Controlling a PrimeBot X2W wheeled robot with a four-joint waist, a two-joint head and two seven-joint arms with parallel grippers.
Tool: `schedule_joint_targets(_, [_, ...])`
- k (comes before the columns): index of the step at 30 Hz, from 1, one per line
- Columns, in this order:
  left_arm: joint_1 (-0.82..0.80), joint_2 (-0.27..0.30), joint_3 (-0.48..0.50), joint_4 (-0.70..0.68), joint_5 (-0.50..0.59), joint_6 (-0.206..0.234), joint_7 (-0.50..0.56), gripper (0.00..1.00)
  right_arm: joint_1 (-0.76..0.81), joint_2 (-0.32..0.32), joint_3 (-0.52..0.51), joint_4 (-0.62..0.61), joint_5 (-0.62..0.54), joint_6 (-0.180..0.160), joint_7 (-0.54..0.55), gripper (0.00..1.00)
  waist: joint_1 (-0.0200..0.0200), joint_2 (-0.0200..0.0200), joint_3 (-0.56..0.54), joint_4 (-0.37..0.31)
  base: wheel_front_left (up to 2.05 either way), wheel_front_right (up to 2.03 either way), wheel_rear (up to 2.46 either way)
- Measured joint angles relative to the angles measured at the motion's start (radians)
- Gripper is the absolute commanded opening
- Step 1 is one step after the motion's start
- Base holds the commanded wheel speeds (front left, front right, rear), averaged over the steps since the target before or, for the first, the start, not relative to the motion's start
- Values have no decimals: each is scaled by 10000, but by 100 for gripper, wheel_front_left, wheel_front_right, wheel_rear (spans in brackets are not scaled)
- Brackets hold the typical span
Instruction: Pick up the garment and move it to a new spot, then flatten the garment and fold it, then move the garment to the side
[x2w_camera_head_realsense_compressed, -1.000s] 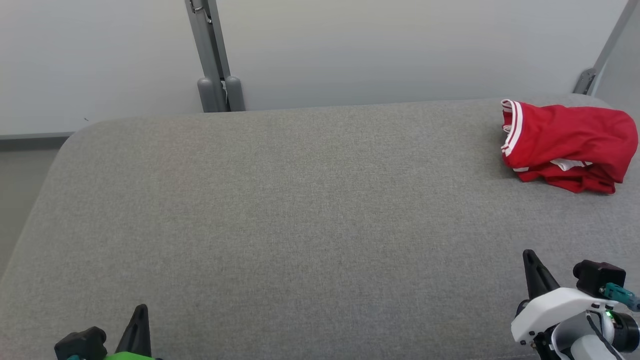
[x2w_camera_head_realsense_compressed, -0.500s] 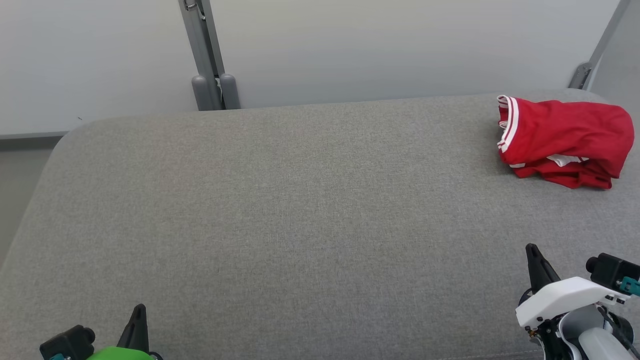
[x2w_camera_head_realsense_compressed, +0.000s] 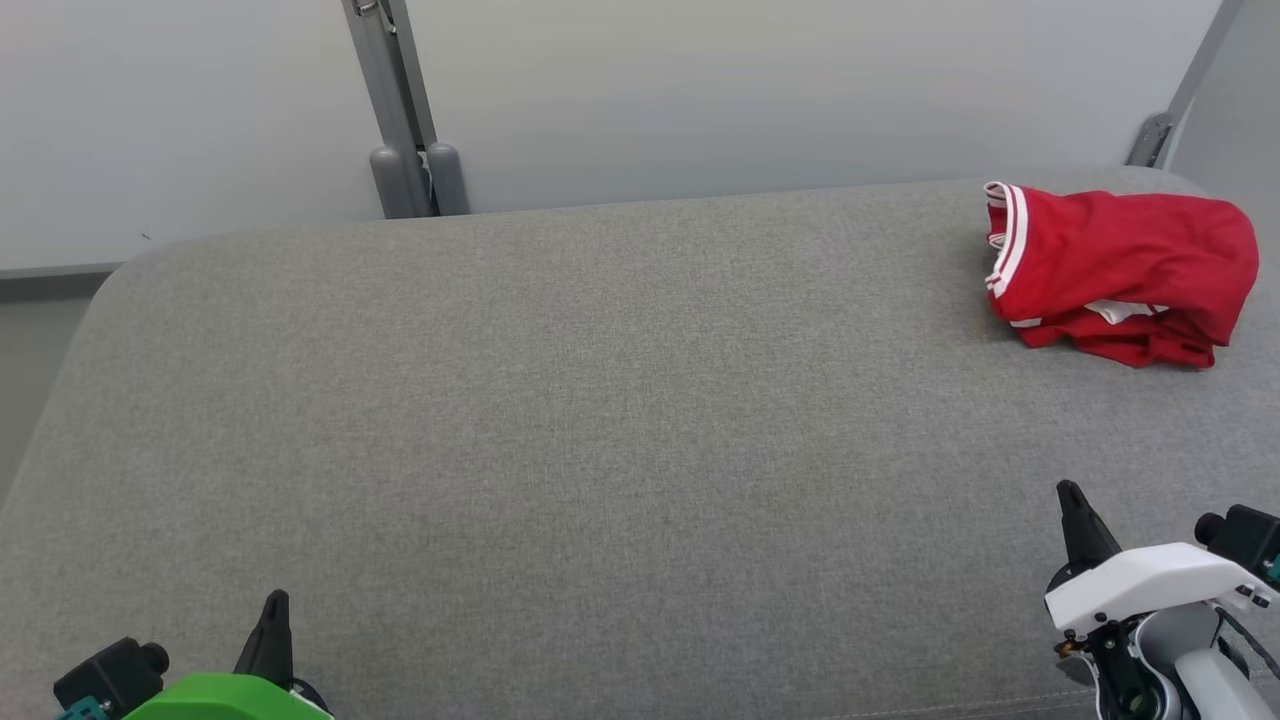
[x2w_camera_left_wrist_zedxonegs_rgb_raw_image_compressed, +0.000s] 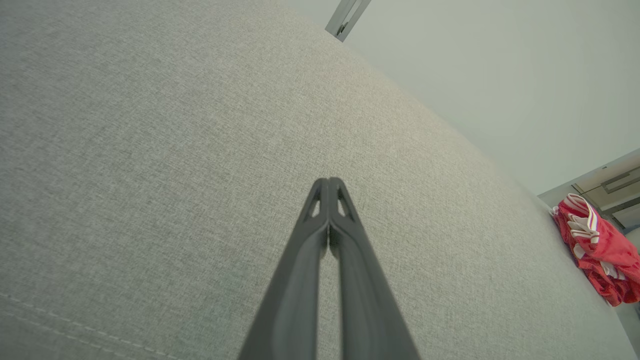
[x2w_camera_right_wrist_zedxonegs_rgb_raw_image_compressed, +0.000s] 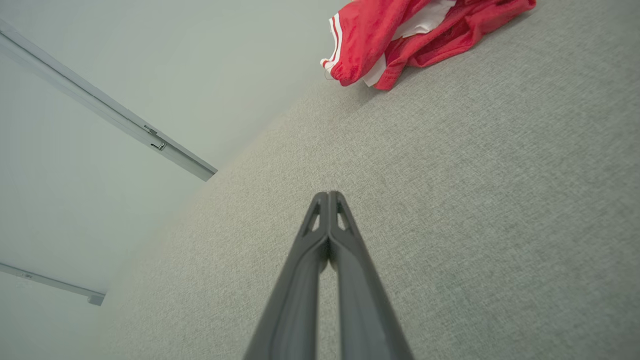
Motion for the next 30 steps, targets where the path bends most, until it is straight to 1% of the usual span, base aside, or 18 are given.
schedule_joint_targets(30, [-578,-585,1087,159,-3062,-660,999,0,-308,656,-1317,-249,3342,704,1018,0,0,0,198,-267,0,0,0])
